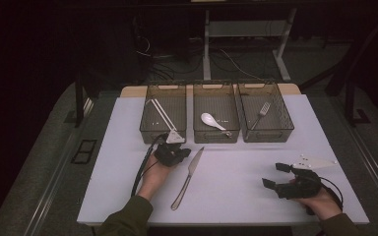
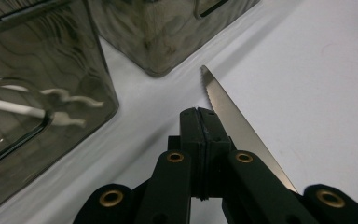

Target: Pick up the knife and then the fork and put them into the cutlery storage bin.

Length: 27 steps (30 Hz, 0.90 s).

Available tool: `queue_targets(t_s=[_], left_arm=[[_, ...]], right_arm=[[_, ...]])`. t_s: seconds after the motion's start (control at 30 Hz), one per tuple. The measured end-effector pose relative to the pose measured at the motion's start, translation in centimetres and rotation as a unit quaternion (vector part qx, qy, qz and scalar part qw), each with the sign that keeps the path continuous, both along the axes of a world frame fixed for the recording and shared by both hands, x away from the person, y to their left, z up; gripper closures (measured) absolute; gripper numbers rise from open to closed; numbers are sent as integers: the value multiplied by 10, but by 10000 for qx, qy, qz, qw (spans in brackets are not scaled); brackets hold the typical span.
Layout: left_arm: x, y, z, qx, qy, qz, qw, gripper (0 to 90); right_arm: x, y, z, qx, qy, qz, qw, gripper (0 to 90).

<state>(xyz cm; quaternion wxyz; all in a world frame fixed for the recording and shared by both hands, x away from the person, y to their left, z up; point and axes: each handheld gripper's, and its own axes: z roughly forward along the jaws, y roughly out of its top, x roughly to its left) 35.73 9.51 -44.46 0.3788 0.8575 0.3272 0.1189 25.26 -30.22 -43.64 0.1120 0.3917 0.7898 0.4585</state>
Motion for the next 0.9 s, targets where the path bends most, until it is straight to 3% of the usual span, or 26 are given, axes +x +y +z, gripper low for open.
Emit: queue_targets(t_s=[0.2,0.67,0.87,0.9], left_arm=[[2,-7,-5,149,53,-68,9999,890],[-2,-15,-5,20,171,-235,9996,891],[-7,-25,-6,-119,280,-464,9985,891],[-8,-27,-5,-59,260,-552,9981,891]], right_arm=[[0,0,0,4,-5,-12,10000,172],[0,0,0,4,-4,-14,10000,172],[0,0,0,0,7,-7,10000,172],[0,0,0,0,13,-11,10000,172]])
